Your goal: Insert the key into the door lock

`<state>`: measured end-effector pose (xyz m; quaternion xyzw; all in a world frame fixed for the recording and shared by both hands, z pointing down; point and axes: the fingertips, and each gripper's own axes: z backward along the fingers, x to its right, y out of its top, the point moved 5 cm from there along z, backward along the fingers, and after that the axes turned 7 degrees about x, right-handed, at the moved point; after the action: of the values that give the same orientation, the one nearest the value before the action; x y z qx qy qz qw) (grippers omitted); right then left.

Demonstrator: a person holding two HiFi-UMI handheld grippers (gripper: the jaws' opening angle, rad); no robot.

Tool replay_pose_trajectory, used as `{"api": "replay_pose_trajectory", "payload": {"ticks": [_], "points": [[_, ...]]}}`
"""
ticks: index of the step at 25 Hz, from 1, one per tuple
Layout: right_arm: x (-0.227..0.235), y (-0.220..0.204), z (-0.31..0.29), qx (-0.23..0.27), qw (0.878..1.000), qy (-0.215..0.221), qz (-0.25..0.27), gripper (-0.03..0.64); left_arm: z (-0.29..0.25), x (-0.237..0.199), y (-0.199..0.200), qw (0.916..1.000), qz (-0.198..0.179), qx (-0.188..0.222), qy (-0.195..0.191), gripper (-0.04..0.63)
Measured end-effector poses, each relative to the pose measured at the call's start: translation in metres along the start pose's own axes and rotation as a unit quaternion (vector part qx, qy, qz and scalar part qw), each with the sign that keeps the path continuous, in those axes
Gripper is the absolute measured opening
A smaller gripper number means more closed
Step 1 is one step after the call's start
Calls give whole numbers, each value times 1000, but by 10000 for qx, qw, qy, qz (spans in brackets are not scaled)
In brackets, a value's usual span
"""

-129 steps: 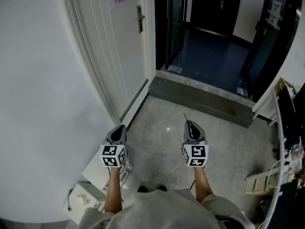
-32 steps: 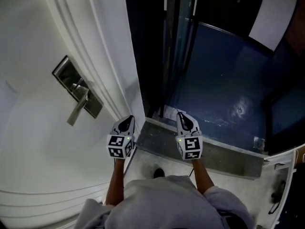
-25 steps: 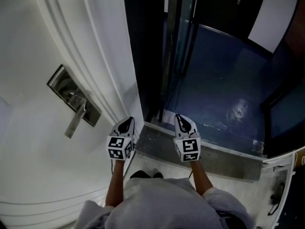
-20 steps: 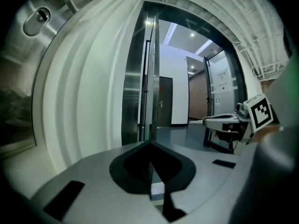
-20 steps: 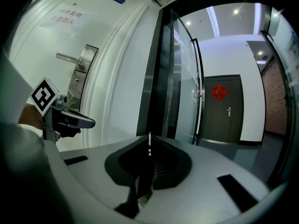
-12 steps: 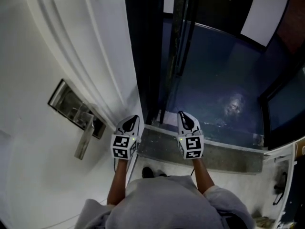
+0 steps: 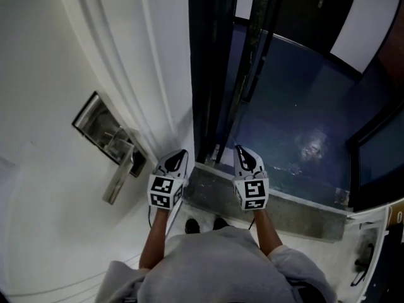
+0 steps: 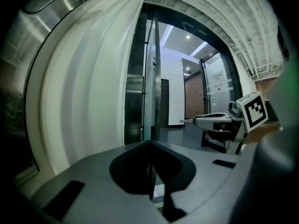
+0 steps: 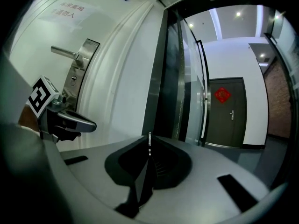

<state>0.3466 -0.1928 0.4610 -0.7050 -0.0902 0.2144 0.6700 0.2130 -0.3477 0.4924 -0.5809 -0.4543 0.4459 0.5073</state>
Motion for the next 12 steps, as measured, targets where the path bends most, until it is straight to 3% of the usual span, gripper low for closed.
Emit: {"api": "replay_pose_trajectory", "payload": {"ticks": [6, 12], "points": [[11, -2, -20, 144, 9967, 802, 28, 31, 4, 3, 1, 9968, 43, 12, 792, 17], [10, -2, -34, 370, 9805, 1929, 44, 31, 32, 16, 2, 9803, 50, 49, 1972, 17]]}}
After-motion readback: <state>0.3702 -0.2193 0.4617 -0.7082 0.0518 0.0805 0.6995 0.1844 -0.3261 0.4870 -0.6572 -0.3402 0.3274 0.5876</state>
